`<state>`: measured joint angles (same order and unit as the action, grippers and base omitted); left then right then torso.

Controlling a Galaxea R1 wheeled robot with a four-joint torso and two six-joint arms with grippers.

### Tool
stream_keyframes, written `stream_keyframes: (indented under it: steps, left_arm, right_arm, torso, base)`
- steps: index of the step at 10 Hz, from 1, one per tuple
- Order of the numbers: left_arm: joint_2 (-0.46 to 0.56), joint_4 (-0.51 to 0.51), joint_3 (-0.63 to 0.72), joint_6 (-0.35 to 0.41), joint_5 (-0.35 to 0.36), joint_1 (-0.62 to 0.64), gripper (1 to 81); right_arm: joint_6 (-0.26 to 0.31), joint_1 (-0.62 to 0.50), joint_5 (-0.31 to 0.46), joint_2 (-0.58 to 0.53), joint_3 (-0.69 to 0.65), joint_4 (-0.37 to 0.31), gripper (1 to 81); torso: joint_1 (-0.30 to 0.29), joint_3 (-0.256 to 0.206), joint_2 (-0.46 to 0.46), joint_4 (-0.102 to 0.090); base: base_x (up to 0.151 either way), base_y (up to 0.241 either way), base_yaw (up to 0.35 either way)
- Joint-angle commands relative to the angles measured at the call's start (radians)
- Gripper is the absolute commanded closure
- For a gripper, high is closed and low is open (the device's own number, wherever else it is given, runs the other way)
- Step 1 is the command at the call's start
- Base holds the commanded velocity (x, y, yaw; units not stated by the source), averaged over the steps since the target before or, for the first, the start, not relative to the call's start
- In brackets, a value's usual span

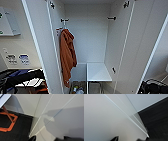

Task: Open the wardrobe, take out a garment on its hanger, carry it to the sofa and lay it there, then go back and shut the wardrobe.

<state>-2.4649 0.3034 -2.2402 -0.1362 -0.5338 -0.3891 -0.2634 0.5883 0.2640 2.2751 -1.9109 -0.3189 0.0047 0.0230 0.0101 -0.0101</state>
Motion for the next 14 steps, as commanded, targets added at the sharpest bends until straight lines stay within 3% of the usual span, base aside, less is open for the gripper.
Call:
stream_keyframes:
  steps: [1,5,9,14]
  left_arm:
    - [-0.178,0.102,0.112,0.001,-0.051,0.072,1.0]
    - [-0.22,0.097,0.113,0.01,-0.02,-0.013,1.0]
    - [-0.163,0.08,0.109,0.059,0.063,-0.214,1.0]
    - [-0.168,0.08,0.105,0.202,0.295,-0.575,1.0]
  right_arm:
    - [0.018,0.008,-0.029,0.167,0.129,-0.057,1.0]
    - [0.021,0.101,-0.054,0.257,0.061,-0.051,1.0]
    - [0.021,0.23,-0.052,0.315,-0.114,0.061,1.0]
    - [0.021,0.439,-0.045,0.482,-0.402,0.251,1.0]
  torso:
    - [0.0,0.0,0.0,0.0]
    - [0.001,0.0,0.0,0.0]
    - [0.001,0.001,-0.001,0.0]
    - [0.001,0.001,-0.001,0.0]
  base:
    - [0.0,0.0,0.0]
    - [0.0,0.0,0.0]
    - [0.0,0.0,0.0]
    - [0.0,0.0,0.0]
